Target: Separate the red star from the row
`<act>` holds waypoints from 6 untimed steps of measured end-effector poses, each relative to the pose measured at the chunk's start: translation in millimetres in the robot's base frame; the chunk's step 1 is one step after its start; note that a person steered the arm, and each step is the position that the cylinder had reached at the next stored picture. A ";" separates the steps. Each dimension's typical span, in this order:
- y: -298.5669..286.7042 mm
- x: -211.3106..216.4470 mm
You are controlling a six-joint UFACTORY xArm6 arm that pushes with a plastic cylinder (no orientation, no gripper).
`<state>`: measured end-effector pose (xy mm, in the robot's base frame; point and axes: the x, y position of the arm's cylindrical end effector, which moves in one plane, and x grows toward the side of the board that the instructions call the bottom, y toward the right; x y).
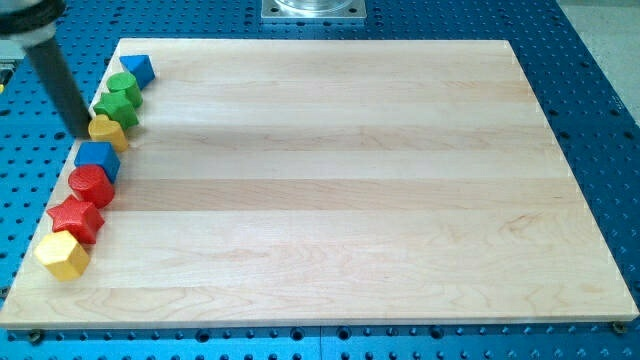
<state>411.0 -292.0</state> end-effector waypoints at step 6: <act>111.2 130.7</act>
